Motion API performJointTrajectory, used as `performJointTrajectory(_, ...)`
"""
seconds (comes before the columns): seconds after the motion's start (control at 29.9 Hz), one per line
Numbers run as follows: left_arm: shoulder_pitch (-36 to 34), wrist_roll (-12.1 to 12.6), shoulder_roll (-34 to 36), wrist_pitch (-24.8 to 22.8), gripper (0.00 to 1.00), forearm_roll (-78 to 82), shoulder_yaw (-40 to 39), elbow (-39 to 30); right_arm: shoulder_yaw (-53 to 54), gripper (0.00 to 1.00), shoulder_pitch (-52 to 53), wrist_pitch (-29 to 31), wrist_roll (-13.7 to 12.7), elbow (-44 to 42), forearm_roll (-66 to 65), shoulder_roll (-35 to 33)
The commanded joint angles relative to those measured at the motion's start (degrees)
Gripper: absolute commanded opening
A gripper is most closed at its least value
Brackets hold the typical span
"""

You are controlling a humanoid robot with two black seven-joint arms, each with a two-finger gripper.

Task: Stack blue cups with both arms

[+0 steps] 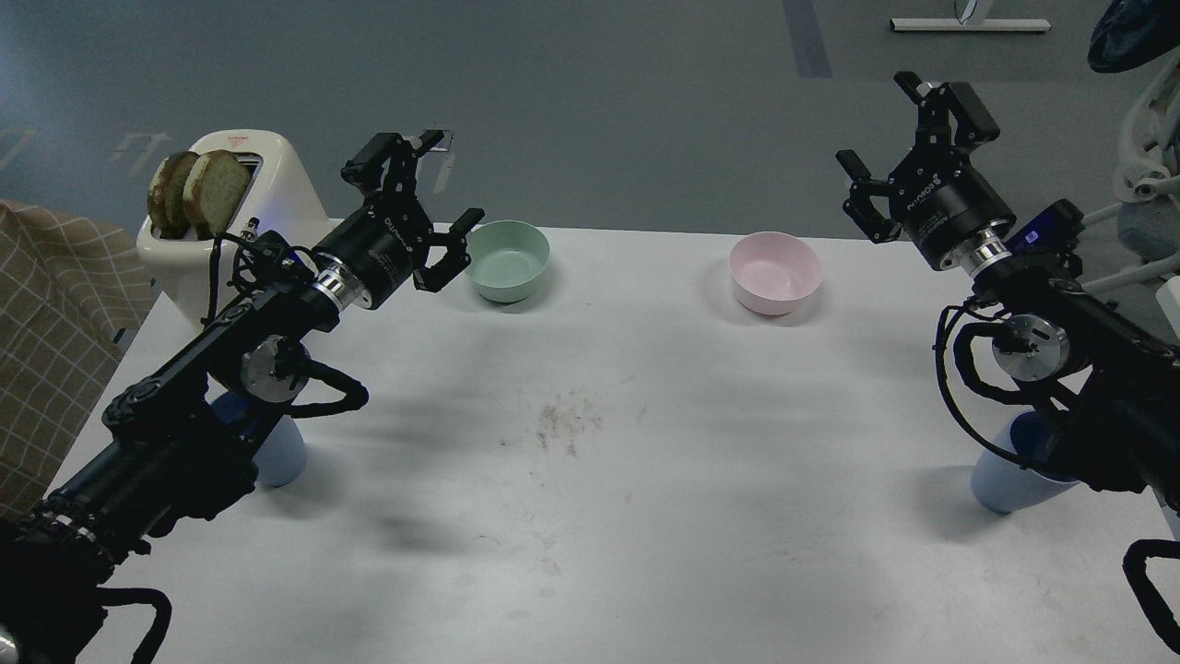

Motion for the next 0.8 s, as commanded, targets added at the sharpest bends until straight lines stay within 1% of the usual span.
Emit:
performJointTrajectory(0.0, 0.41, -0.03, -0.04, 0.00, 0.98, -0.01, -0.08, 0.00, 0.15, 1.00, -0.11, 0.17, 0.01, -0.12, 0.37, 0.64)
performJointTrajectory(0.2, 0.50, 0.41, -0.04, -0.09, 0.98, -0.01, 0.10, -0.09, -0.02, 1.00, -0.37, 0.17, 0.01, -0.30, 0.01, 0.81)
performJointTrajectory(0.3, 0.50, 0.14, 0.04, -0.35, 0.98, -0.10, 0.01, -0.09, -0.29, 1.00, -0.46, 0.25, 0.01, -0.21, -0.42, 0.73)
performJointTrajectory(0.5, 0.50, -0.03, 0.75, -2.37, 0.98, -0.80, 0.01, 0.17, -0.46, 1.00, -1.25, 0.17, 0.01, -0.56, -0.60, 0.37)
performJointTrajectory(0.57, 0.41, -0.12, 0.75, -2.38, 0.98, -0.89, 0.01, 1.14, -0.38, 1.00, -1.34, -0.27, 0.01, -0.74, -0.60, 0.29)
performJointTrajectory(0.7, -0.12, -0.47, 0.66, -2.46, 0.98, -0.98, -1.04, 1.58, -0.37, 1.00, -1.25, -0.71, 0.01, -0.74, -0.69, 0.29)
performJointTrajectory(0.77, -0.29, -1.17, 0.66, -2.46, 0.98, -0.98, -1.48, 1.67, -0.37, 1.00, -0.99, -0.45, 0.01, -0.65, -0.69, 0.20)
